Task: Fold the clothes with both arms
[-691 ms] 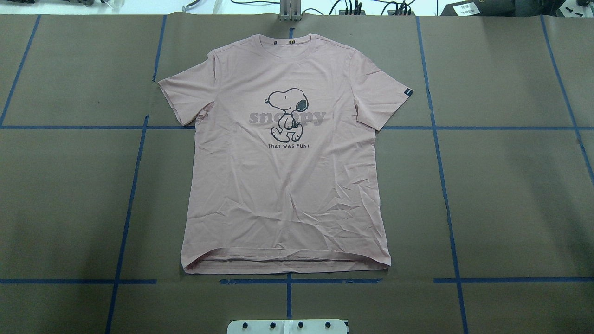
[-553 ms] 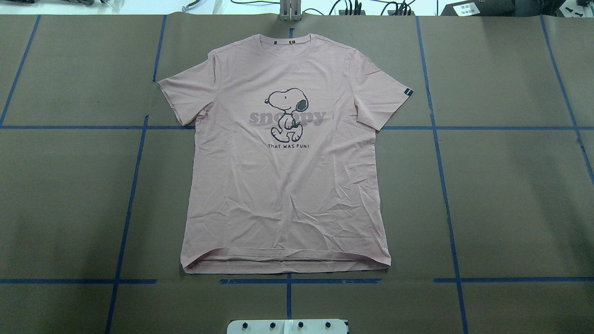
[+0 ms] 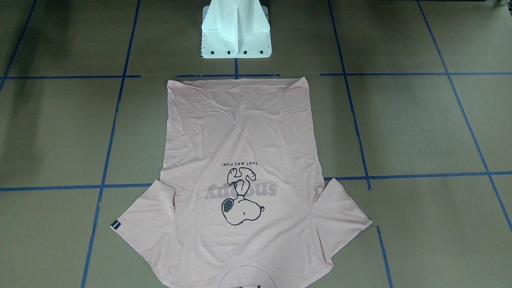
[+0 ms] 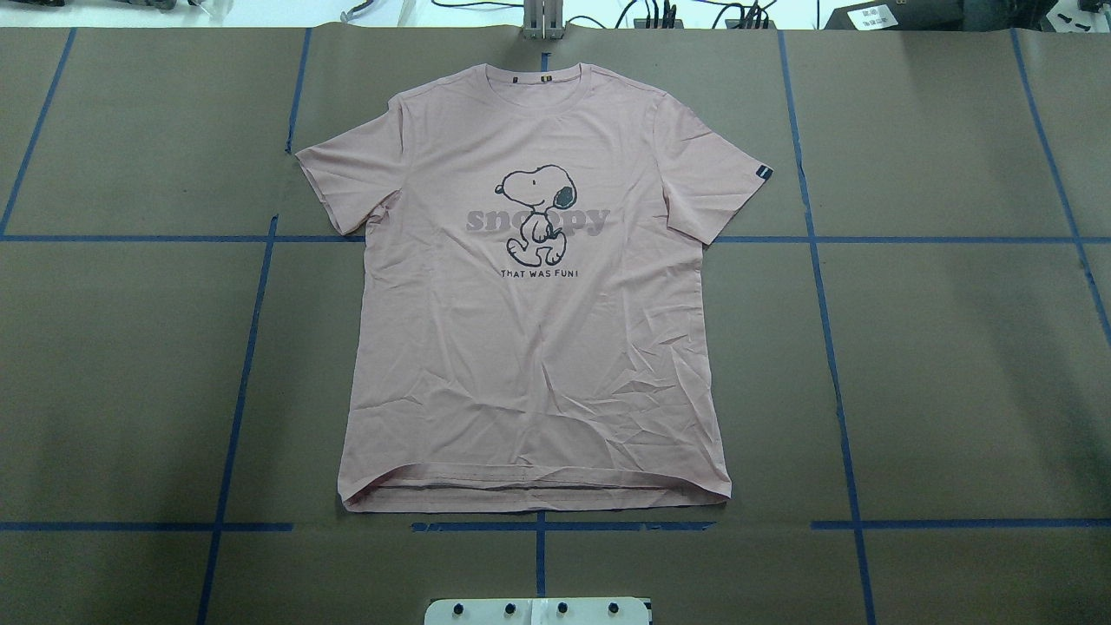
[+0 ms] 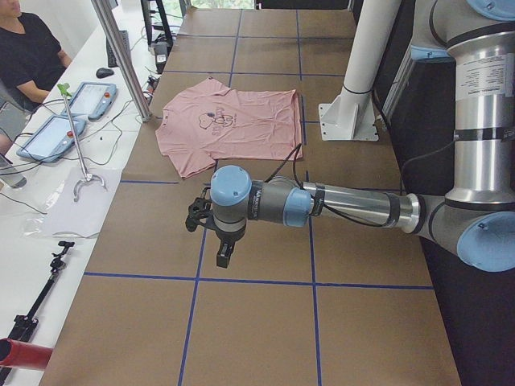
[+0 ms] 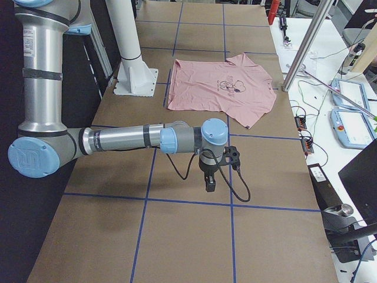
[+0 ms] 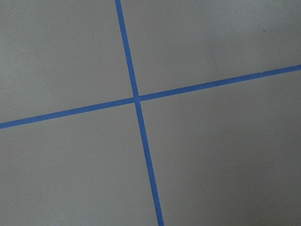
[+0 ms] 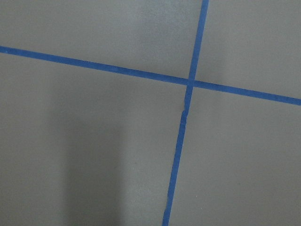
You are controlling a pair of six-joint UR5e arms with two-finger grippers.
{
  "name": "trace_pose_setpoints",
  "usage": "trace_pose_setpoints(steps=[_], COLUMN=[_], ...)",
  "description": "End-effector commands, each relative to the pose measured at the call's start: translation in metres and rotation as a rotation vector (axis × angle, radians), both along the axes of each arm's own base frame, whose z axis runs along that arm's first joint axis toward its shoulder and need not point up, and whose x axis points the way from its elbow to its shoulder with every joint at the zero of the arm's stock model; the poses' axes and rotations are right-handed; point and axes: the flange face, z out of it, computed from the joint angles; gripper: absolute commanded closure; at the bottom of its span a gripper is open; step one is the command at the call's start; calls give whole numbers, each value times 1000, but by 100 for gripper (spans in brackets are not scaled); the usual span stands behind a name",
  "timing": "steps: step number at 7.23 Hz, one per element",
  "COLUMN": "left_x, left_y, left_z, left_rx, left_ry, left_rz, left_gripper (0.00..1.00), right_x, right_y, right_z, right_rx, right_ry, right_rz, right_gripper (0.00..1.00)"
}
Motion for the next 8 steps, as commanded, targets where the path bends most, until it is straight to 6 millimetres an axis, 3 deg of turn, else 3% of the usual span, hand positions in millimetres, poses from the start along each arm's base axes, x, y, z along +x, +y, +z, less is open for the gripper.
trace_pose_setpoints(steps=[1,2,3,5,6,8], left_x=[1,2,1,1,1,1], left_y=[-2,-4,-2,-1,0,0], left_z=[2,-5,-11,-13,-24,-26], left_rx=[-14,-20,-9,1,21,25], left_ry=[5,10,13,11,9,7], left_rz=[-10,-32,-33,-28,-28,-28], left_gripper=[0,0,0,0,0,0], right_x=[-33,-76,-132,-228,-264,-364], right_y=[-17,-35,-72,-151,-173,-208], right_z=[-17,-39,-86,-144,-150,-172], right_rx=[89,59,17,-77,-92,-171], right_ry=[-18,-29,-51,-112,-147,-167], right_rz=[-61,-57,-11,129,288,490], right_gripper=[0,0,0,0,0,7])
